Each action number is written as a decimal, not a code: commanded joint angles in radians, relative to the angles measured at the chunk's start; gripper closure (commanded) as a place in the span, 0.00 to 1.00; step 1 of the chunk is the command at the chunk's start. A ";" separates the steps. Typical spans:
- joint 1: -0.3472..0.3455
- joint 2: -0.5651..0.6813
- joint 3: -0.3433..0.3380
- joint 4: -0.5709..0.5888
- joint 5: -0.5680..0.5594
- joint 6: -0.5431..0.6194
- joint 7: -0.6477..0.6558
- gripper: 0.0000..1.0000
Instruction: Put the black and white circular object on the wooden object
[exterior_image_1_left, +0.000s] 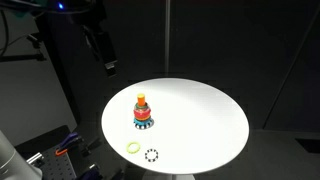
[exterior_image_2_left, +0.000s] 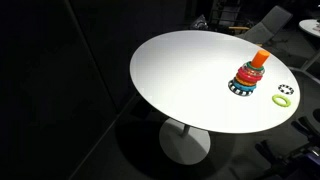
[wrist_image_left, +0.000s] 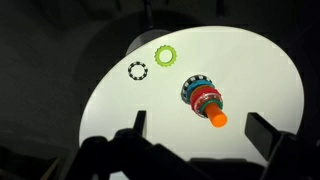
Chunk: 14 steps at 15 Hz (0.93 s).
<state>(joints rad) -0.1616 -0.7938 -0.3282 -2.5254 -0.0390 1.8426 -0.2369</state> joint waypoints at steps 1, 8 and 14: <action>-0.011 0.004 0.009 0.002 0.008 -0.002 -0.007 0.00; -0.004 0.067 0.012 0.032 0.017 0.022 0.017 0.00; 0.002 0.264 0.011 0.114 0.049 0.065 0.029 0.00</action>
<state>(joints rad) -0.1598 -0.6489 -0.3243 -2.4882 -0.0153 1.9060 -0.2219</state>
